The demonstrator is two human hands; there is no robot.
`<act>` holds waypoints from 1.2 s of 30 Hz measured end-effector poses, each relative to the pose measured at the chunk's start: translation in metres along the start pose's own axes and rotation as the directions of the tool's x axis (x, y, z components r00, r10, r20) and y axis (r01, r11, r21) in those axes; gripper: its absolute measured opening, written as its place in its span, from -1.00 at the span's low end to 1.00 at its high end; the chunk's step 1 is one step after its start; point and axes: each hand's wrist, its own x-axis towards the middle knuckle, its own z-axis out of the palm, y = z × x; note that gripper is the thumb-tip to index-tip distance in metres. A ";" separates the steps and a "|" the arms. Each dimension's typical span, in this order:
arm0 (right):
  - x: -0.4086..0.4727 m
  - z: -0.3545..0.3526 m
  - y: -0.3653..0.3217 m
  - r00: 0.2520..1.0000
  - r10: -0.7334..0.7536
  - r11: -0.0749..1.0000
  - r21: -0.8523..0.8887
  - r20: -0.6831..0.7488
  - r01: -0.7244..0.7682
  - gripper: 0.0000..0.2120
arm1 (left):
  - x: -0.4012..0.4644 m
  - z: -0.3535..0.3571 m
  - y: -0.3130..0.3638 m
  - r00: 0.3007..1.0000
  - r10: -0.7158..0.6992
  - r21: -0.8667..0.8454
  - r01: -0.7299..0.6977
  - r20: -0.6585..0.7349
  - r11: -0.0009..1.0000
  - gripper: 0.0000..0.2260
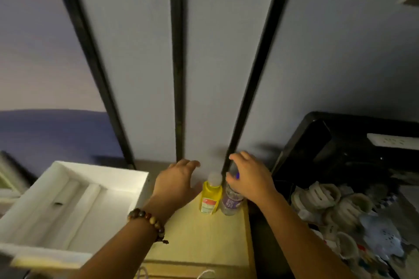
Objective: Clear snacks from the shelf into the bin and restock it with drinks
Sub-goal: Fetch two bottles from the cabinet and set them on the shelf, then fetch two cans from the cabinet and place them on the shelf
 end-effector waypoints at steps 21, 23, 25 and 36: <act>-0.066 -0.011 -0.438 0.648 -0.753 0.589 0.320 -0.118 0.742 -0.48 | -0.365 -0.241 -0.183 0.561 -0.472 0.042 0.672 -0.681 0.739 -0.44; -0.082 -0.009 -0.472 0.625 -0.769 0.570 0.300 -0.133 0.765 -0.47 | -0.399 -0.255 -0.201 0.533 -0.480 0.038 0.696 -0.697 0.717 -0.43; -0.100 -0.005 -0.505 0.608 -0.782 0.549 0.308 -0.139 0.777 -0.48 | -0.432 -0.267 -0.218 0.511 -0.489 0.035 0.716 -0.706 0.697 -0.43; -0.172 0.061 -0.653 0.564 -0.826 0.531 0.327 -0.009 0.782 -0.51 | -0.580 -0.281 -0.319 0.407 -0.633 -0.099 0.787 -0.658 0.609 -0.43</act>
